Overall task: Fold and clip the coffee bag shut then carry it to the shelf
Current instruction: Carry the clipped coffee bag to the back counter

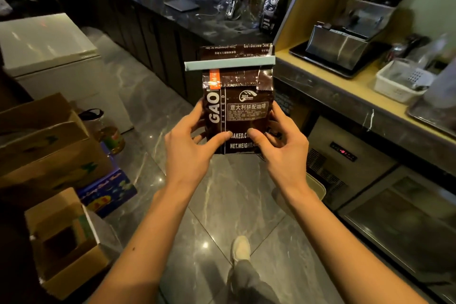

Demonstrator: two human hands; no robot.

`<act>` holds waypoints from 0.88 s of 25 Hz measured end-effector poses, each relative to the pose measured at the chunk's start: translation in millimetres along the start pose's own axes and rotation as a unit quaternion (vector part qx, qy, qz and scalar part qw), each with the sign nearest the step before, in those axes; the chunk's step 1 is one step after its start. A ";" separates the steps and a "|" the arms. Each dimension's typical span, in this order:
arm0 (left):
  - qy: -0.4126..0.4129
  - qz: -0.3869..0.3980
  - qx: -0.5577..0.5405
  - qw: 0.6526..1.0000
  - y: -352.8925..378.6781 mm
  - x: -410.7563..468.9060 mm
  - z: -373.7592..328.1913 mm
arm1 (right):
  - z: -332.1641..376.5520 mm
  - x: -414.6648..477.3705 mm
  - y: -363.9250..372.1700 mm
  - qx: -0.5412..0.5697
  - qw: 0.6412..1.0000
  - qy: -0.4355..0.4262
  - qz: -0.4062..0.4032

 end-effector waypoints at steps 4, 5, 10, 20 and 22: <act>0.007 0.015 -0.008 1.000 41.5 88.8 28.7 | -43.2 87.1 11.5 -0.022 1.000 -0.014 -0.018; 0.015 0.018 -0.004 1.000 53.1 113.6 33.5 | -52.9 111.3 13.8 -0.026 0.999 -0.018 -0.023; 0.023 0.021 0.008 0.999 102.2 237.6 53.3 | -95.8 234.5 27.3 -0.042 0.998 -0.015 -0.038; 0.015 0.074 0.002 0.997 168.4 458.9 137.3 | -195.6 422.7 90.9 -0.035 0.994 0.055 -0.085; 0.027 0.087 -0.004 0.996 169.4 509.4 157.7 | -210.5 461.0 119.0 -0.036 0.994 0.052 -0.094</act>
Point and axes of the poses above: each hand's wrist, its own x-axis towards the middle knuckle, its own y-axis out of the palm, z = x × y, the point moved 9 cm from there along x, towards the middle knuckle, and after that the axes turned 2 degrees about -z, right-handed, at the moved point
